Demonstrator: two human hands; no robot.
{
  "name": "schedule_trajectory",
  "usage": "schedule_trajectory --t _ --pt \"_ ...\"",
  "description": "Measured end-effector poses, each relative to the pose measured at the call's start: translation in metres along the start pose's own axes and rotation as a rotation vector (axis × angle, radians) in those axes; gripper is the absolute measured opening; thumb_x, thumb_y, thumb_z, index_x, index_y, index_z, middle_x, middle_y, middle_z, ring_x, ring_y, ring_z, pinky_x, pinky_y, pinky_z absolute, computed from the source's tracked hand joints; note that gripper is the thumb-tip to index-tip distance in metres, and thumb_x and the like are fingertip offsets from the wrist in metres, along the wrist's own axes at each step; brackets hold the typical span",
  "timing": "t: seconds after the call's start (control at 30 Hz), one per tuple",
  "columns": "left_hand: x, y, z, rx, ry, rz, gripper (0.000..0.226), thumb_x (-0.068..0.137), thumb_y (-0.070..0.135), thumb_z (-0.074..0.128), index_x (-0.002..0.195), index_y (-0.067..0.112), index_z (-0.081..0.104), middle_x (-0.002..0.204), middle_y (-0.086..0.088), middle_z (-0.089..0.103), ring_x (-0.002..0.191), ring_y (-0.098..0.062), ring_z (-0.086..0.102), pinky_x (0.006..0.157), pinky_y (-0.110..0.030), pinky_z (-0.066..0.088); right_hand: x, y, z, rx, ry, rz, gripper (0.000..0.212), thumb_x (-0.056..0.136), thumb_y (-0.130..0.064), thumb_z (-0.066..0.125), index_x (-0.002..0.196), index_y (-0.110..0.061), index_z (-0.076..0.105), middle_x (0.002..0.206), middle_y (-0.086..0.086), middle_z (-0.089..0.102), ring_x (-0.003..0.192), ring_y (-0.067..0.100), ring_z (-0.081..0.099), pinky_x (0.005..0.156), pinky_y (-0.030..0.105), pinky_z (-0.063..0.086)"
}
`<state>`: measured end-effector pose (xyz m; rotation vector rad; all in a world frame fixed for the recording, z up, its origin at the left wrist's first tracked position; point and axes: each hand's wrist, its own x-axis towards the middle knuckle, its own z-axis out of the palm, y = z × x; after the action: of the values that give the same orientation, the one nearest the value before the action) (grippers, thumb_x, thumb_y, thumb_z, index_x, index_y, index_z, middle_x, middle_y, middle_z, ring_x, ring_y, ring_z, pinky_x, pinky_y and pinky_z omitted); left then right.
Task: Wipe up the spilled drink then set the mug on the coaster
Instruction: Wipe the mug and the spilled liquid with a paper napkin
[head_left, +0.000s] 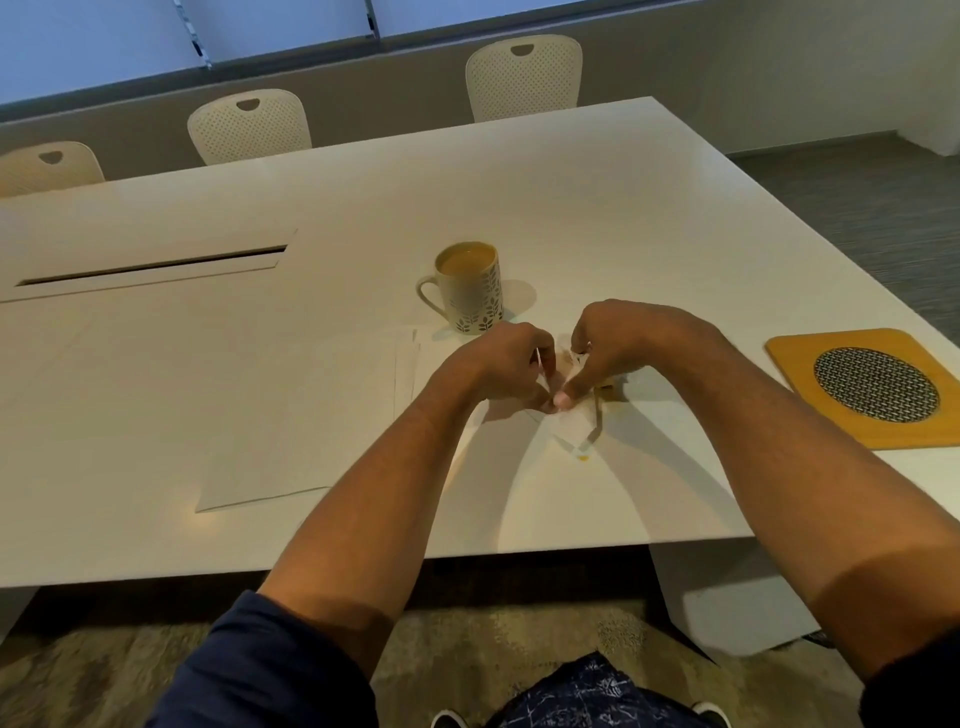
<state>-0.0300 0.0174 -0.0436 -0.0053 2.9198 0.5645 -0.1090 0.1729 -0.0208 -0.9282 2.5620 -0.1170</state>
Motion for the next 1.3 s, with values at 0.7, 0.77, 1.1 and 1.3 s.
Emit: schedule_trajectory --t 0.7,0.77,1.1,1.3 --pt "0.014 0.005 0.009 -0.002 0.13 -0.02 0.045 0.066 0.03 0.091 0.106 0.021 0.073 0.084 0.007 0.067 0.069 -0.002 0.058 0.059 -0.018 0.046 -0.001 -0.008 0.005 -0.127 0.017 -0.035 0.052 0.079 -0.037 0.086 0.125 -0.018 0.071 0.104 0.0 0.076 0.085 0.019 0.069 0.078 0.033 0.056" --pt "0.015 0.009 0.012 -0.01 0.158 -0.035 0.038 0.068 0.028 0.09 0.102 0.02 0.075 0.084 0.005 0.07 0.07 -0.003 0.061 0.063 -0.024 0.054 0.001 -0.006 0.005 -0.111 0.03 -0.026 0.047 0.08 -0.032 0.085 0.123 -0.02 0.072 0.102 -0.001 0.075 0.087 0.019 0.068 0.071 0.029 0.049" --pt "0.019 0.033 0.014 0.042 0.136 0.02 0.029 0.077 0.02 0.084 0.105 0.015 0.077 0.082 0.006 0.065 0.068 -0.006 0.059 0.056 -0.02 0.044 -0.006 0.012 0.001 -0.111 0.01 0.028 0.032 0.073 -0.037 0.087 0.1 -0.023 0.076 0.083 -0.006 0.073 0.074 0.011 0.065 0.063 0.028 0.047" --pt "0.014 0.038 0.01 0.093 0.089 0.096 0.035 0.077 0.022 0.085 0.111 0.018 0.077 0.091 0.004 0.062 0.078 -0.011 0.059 0.059 -0.02 0.042 -0.014 0.009 -0.004 -0.092 -0.095 0.052 0.02 0.083 -0.038 0.075 0.081 -0.018 0.075 0.074 -0.002 0.075 0.075 0.016 0.072 0.069 0.032 0.054"
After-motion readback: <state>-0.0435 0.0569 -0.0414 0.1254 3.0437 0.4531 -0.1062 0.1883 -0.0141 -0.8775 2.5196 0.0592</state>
